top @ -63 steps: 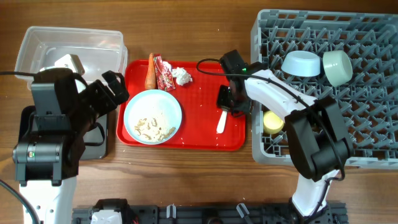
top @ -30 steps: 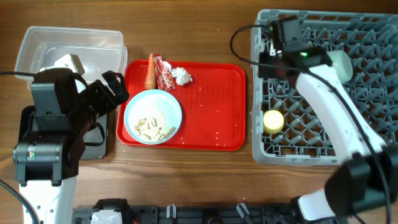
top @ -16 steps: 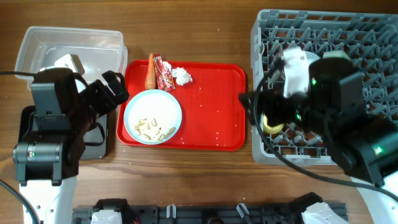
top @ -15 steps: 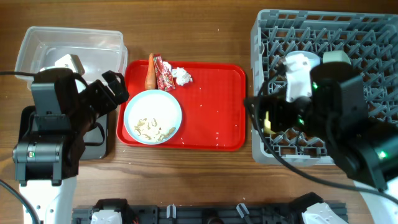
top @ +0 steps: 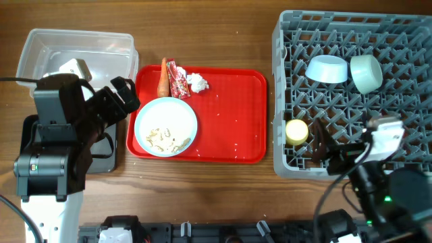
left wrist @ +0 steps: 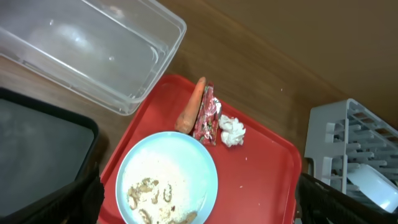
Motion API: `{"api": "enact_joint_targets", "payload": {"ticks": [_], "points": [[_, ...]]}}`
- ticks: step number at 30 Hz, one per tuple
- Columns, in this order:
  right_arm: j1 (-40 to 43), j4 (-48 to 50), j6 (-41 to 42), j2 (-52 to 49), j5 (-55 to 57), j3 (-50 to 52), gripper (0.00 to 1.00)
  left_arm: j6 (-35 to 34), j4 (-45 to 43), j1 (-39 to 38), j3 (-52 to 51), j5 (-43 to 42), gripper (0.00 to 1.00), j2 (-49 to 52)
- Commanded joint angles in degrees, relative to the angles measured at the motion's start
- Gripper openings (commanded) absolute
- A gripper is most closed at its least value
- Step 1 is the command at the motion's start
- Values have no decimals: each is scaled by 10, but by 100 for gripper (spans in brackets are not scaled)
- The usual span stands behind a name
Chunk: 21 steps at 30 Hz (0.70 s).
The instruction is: Sort waste into correct bins and load items into the dishwasher rack
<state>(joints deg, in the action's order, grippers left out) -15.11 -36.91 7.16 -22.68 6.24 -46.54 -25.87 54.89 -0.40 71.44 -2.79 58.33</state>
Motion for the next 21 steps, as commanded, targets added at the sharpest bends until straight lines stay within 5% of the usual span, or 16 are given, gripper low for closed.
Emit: {"api": "enact_joint_targets", "payload": {"ticks": [1, 6, 13, 21], "points": [[34, 78, 12, 95, -23, 158, 100, -5, -1, -1, 10, 12, 100, 0], [59, 192, 51, 217, -22, 323, 100, -5, -1, -1, 10, 12, 100, 0], [60, 382, 50, 225, -23, 462, 100, -5, -1, -1, 10, 12, 100, 0], [60, 378, 50, 222, -23, 462, 100, -5, -1, -1, 10, 12, 100, 0]]}}
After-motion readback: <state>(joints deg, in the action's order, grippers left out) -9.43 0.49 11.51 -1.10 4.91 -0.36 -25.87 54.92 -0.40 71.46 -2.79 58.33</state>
